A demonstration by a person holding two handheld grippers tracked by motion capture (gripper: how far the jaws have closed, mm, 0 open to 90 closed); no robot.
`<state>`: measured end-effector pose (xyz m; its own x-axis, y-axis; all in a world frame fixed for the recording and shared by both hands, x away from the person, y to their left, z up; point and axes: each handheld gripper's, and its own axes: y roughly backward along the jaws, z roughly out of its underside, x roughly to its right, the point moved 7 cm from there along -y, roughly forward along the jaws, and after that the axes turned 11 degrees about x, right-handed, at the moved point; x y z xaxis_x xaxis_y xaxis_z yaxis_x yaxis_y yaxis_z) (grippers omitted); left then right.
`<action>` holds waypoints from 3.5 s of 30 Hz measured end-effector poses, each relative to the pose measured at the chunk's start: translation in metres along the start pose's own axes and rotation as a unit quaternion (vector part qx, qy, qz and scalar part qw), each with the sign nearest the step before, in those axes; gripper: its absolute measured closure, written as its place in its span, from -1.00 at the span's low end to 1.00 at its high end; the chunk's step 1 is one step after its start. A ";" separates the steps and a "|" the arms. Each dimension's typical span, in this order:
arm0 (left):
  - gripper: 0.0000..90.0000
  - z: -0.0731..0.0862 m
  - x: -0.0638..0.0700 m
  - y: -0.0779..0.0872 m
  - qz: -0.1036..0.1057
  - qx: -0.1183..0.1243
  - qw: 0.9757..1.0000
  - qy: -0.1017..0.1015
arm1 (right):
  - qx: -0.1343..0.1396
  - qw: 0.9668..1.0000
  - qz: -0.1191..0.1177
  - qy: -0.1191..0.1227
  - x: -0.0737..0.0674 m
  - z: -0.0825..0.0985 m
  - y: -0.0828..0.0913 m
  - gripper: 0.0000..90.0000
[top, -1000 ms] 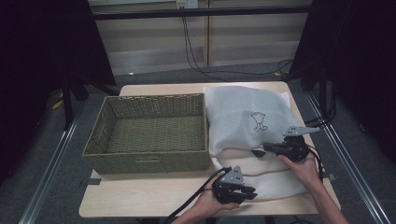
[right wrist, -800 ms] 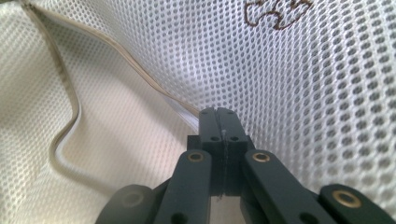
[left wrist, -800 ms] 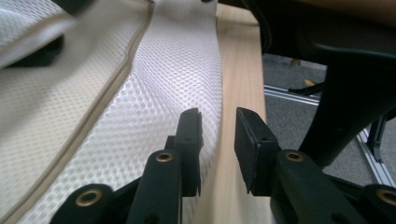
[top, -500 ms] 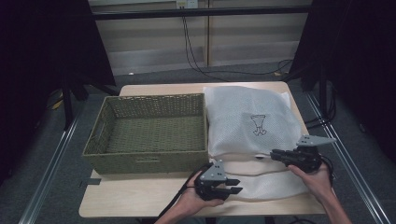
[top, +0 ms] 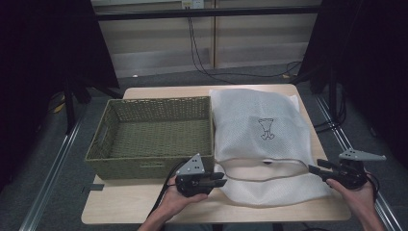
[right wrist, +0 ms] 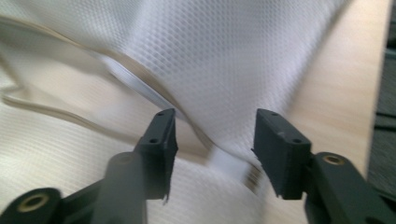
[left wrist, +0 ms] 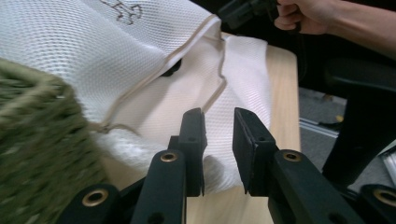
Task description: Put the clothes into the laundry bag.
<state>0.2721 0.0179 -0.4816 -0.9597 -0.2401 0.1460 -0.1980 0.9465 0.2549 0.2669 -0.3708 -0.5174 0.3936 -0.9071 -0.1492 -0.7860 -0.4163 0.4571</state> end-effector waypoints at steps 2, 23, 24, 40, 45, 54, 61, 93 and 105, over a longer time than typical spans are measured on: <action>0.63 0.000 -0.004 0.003 -0.007 0.003 1.000 0.002 | -0.006 1.000 0.005 -0.010 0.007 0.009 -0.001 -0.06; 0.32 0.016 -0.016 0.002 -0.041 -0.022 0.999 0.028 | -0.002 1.000 0.005 -0.017 0.013 0.028 0.001 0.78; 0.31 0.017 -0.016 0.002 -0.039 -0.024 0.999 0.029 | 0.001 1.000 0.012 -0.013 0.016 0.027 0.005 0.78; 0.70 0.032 -0.021 -0.018 -0.052 -0.038 0.996 0.054 | 0.005 1.000 0.015 -0.011 0.025 0.032 0.023 0.78; 0.93 0.044 -0.025 -0.007 -0.074 -0.070 0.993 0.064 | 0.009 0.999 0.033 -0.013 0.031 0.034 0.025 0.79; 0.94 0.057 -0.015 -0.003 -0.075 -0.122 0.989 0.041 | -0.004 0.998 0.067 -0.005 0.036 0.036 0.011 0.79; 0.88 0.064 -0.016 -0.005 -0.083 -0.133 0.987 0.033 | 0.000 0.997 0.075 -0.002 0.034 0.036 0.010 0.51; -0.63 0.038 -0.041 0.162 -0.269 0.039 0.962 0.031 | 0.138 0.990 -0.023 0.019 -0.102 -0.053 0.005 -0.53; -0.70 0.057 -0.060 0.222 -0.354 0.090 0.929 0.065 | 0.131 0.991 -0.026 -0.003 -0.111 -0.017 0.014 -0.58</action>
<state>0.2743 0.2548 -0.4881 -0.5466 -0.8287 0.1204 -0.8112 0.5596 0.1695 0.2208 -0.2751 -0.4795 0.4345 -0.8842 -0.1714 -0.8618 -0.4634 0.2062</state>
